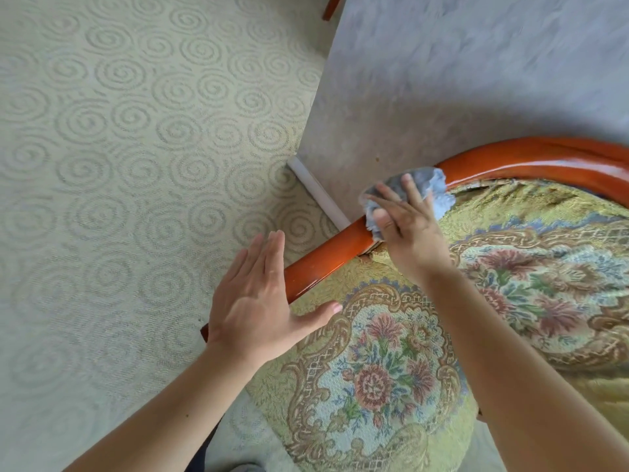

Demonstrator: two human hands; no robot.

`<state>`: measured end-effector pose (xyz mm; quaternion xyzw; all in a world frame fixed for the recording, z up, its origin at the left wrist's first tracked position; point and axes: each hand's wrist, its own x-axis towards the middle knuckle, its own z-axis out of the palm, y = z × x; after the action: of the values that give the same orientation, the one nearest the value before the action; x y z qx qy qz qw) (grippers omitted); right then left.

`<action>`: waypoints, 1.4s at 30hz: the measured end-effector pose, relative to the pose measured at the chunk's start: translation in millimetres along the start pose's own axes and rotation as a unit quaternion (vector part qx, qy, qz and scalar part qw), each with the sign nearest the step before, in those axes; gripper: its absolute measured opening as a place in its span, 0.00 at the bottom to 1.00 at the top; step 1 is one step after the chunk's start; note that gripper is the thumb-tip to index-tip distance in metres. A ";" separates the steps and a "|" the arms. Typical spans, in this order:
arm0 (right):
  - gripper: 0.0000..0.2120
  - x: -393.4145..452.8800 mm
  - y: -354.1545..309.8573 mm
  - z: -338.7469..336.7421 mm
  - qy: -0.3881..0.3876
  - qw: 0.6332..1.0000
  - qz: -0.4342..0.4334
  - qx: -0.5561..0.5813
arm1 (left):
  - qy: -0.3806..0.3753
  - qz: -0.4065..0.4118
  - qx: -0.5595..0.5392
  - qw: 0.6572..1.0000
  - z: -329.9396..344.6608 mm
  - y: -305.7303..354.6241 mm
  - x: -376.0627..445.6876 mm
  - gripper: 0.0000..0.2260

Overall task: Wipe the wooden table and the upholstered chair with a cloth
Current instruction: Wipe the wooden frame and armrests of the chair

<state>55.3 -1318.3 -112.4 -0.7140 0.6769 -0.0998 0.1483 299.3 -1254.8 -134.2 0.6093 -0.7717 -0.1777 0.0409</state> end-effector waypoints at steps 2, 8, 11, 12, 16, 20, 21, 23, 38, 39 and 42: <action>0.22 -10.7 -21.4 17.8 -0.012 0.999 -0.020 0.041 | 0.002 0.002 -0.006 1.000 1.7 -2.5 -0.3 0.57; 0.19 -45.4 -65.5 45.1 -0.007 0.988 -0.028 0.153 | 0.004 -0.004 -0.005 1.000 5.3 -18.6 -17.3 0.58; 0.19 -61.5 -80.5 49.1 -0.005 0.982 -0.043 0.183 | 0.000 -0.008 -0.009 1.000 6.6 -28.6 -29.9 0.59; 0.19 -66.4 -85.0 49.4 -0.011 0.980 -0.047 0.192 | 0.001 -0.010 -0.008 1.000 7.4 -31.7 -34.3 0.58; 0.20 -88.2 -105.0 57.3 -0.048 0.975 -0.104 0.191 | -0.005 -0.016 -0.021 1.000 12.2 -43.1 -52.3 0.57; 0.21 -96.9 -108.7 68.2 -0.038 0.978 -0.166 0.122 | 0.005 -0.029 -0.022 0.999 15.5 -51.3 -63.9 0.56; 0.21 -93.4 -103.8 67.3 -0.031 0.978 -0.184 0.094 | 0.008 -0.031 -0.020 0.999 15.6 -52.6 -65.1 0.56; 0.22 -82.6 -92.2 61.9 -0.022 0.974 -0.222 0.038 | 0.006 -0.031 -0.013 0.999 15.4 -54.2 -66.3 0.56; 0.28 0.9 14.6 1.4 0.026 0.993 0.021 -0.117 | -0.004 -0.016 -0.014 1.000 11.2 -43.6 -56.9 0.57; 0.28 -2.3 5.0 7.9 0.020 0.996 0.016 -0.088 | -0.005 -0.016 -0.013 1.000 10.0 -40.9 -55.0 0.57; 0.27 -21.9 -28.5 29.6 -0.014 0.999 -0.041 -0.008 | -0.008 -0.010 -0.023 1.000 6.5 -33.0 -45.8 0.56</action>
<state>90.7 -1293.0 -129.0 -0.7435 0.6459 -0.0902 0.1476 339.6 -1216.1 -143.9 0.6142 -0.7617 -0.2007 0.0471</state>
